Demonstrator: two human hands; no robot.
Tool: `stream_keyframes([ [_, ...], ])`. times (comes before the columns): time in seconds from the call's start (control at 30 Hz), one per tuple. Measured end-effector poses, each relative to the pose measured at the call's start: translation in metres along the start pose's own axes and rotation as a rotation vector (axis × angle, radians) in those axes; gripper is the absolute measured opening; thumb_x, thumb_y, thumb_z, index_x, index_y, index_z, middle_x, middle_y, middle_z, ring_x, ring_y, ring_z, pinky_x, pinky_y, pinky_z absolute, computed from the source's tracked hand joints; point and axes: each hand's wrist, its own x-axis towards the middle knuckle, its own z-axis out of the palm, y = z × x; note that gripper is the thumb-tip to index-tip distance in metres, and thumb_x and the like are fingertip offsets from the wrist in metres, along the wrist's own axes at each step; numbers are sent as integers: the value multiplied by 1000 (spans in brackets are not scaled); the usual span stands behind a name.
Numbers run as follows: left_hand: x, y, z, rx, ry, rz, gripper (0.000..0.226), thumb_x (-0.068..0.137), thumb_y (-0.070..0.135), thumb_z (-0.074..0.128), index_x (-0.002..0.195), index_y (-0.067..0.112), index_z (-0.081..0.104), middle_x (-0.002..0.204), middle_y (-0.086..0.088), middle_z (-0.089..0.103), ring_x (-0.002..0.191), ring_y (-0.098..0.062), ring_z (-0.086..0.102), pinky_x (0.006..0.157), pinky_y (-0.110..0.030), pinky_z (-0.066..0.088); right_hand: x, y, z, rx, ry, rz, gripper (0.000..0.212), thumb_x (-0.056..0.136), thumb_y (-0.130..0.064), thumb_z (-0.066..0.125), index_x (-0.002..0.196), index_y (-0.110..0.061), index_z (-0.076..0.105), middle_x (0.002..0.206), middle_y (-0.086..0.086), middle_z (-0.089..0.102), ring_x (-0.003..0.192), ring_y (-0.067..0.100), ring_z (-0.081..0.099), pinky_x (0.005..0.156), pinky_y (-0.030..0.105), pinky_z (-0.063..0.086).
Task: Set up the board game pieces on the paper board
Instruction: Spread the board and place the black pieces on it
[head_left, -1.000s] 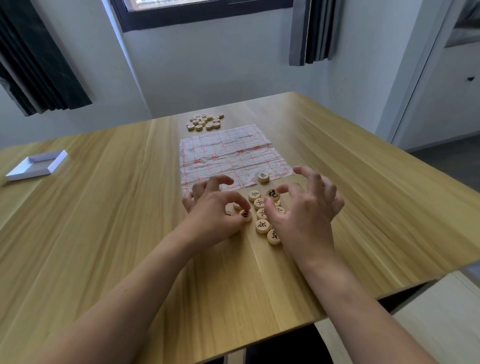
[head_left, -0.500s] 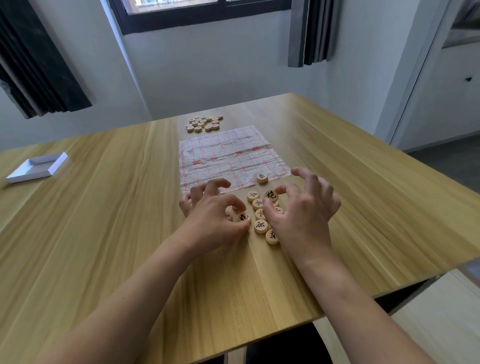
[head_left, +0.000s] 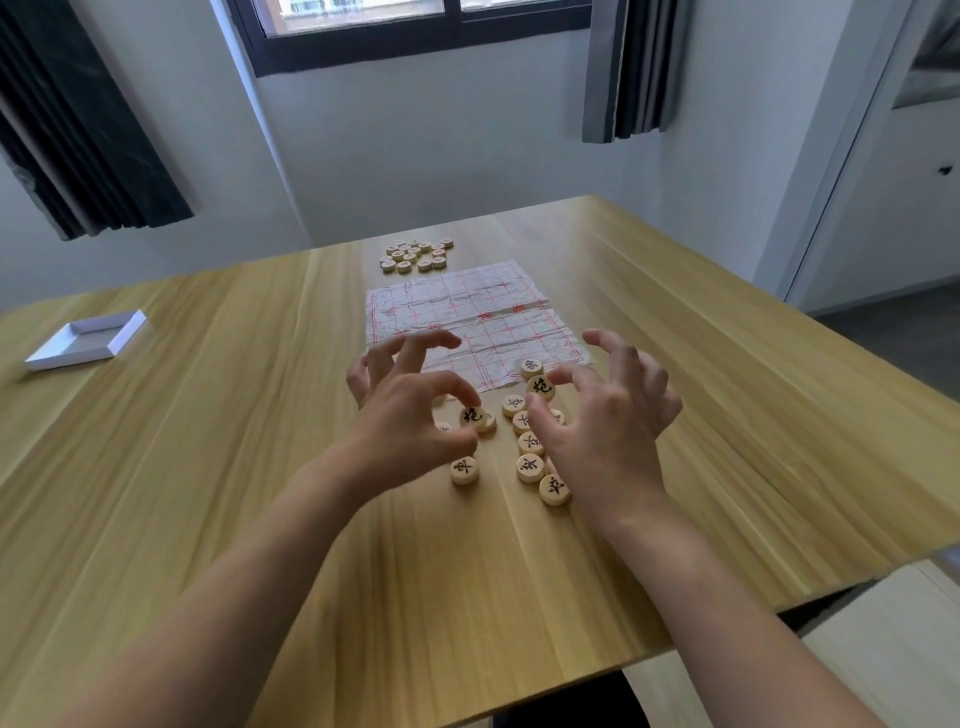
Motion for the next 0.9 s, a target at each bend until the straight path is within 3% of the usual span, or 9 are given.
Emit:
stream_keyframes([
  [0.1,14,-12,-15,-7,46,21,15,69,45,71,82,43,66,136,26,33,137,-8,8,112,-50,2,18,-8,5,7,-42,-47,22,79,-43,70,92,-26,69,138,-5,39,127,19,22,103,44,18],
  [0.27,42,-41,-28,-12,80,26,17,72,37,79,85,40,68,138,24,33,136,-7,9,109,-42,3,57,-19,23,-36,-146,-120,24,80,-50,66,94,-31,67,142,-9,34,129,16,16,106,44,13],
  [0.5,77,-103,-15,-61,85,-118,17,71,43,78,85,43,68,138,30,29,128,-1,11,105,-37,10,120,-45,73,-123,-323,-222,27,81,-58,59,92,-33,67,144,-12,29,131,15,15,97,36,3],
  [0.73,83,-146,5,-192,-32,-188,28,63,57,74,90,50,68,133,43,27,129,3,11,108,-35,9,149,-43,112,-134,-406,-264,30,83,-60,58,96,-34,66,145,-11,30,133,16,14,101,38,7],
  [0.9,84,-145,8,-144,-176,-157,23,71,44,80,90,46,67,138,38,23,135,-2,5,103,-28,2,146,-41,123,-173,-435,-286,31,82,-61,56,95,-34,66,145,-11,30,132,16,13,96,36,4],
])
